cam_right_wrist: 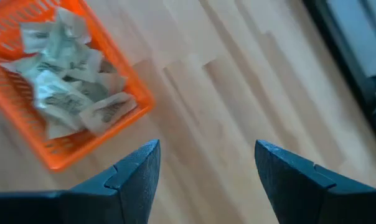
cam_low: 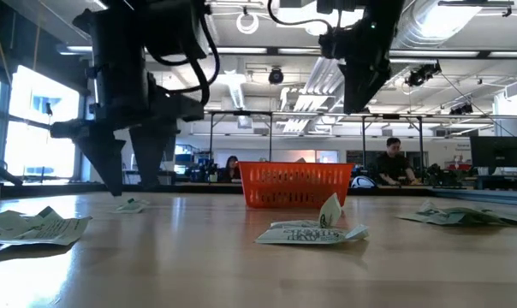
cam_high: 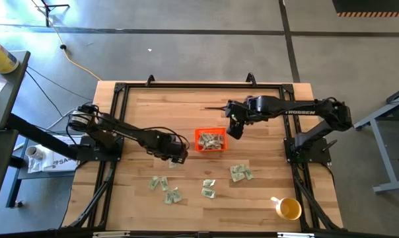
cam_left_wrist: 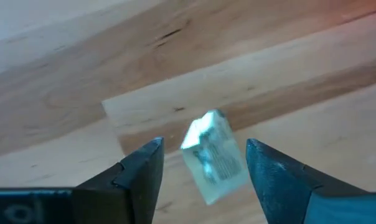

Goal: Pick and place Stevia / Truvia into bins
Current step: Put the light green stevia packet into the orange basket

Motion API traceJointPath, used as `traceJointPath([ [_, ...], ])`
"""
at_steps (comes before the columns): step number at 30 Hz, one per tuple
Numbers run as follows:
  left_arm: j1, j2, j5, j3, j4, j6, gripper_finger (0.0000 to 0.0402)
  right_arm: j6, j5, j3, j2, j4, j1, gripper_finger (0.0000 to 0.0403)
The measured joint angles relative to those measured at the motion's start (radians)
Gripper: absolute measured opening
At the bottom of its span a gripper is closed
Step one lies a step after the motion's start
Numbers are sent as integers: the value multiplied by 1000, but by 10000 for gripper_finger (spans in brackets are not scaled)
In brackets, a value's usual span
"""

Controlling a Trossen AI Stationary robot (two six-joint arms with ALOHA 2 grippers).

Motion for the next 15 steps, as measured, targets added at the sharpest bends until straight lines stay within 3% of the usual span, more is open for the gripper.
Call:
traceJointPath([
  [4,0,66,7,2,15,-2,241,-93,43,0,0,17,-41,252],
  [11,0,93,11,21,-3,10,229,-108,37,0,0,25,-90,252],
  [15,0,95,4,22,-39,35,185,-95,64,0,0,28,-102,252],
])
